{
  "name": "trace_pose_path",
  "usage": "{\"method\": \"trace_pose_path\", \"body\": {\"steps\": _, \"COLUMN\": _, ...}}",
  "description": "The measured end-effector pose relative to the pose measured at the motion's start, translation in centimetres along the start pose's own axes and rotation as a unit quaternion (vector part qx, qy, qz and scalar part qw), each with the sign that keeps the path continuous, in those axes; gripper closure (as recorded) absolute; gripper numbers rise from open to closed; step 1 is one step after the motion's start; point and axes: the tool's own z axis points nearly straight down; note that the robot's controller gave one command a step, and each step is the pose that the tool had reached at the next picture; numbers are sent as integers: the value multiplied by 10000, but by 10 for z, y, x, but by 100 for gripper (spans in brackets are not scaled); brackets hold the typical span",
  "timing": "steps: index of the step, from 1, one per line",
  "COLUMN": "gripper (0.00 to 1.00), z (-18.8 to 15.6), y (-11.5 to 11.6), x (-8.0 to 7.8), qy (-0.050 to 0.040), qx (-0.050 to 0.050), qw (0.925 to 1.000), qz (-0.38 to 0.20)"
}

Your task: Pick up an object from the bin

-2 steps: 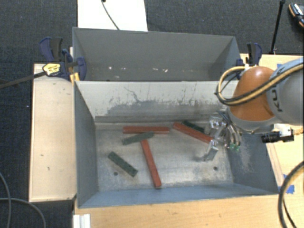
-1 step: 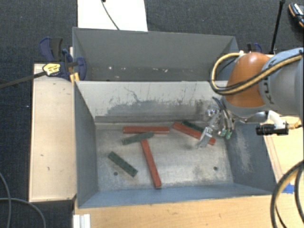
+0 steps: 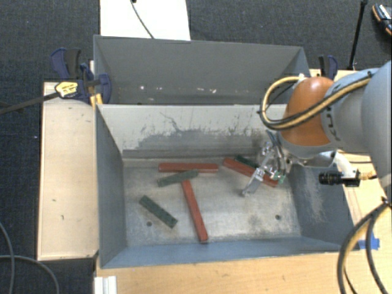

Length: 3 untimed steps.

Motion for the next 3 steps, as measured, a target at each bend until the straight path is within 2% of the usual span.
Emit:
{"method": "trace_pose_path", "body": {"steps": 1, "gripper": 100, "z": 3, "y": -2, "x": -9, "qy": -6, "qx": 2, "qw": 10000, "qz": -54}}
{"method": "trace_pose_path", "body": {"steps": 3, "gripper": 100, "z": 1, "y": -2, "x": -9, "qy": -5, "qx": 5, "qw": 10000, "qz": -64}}
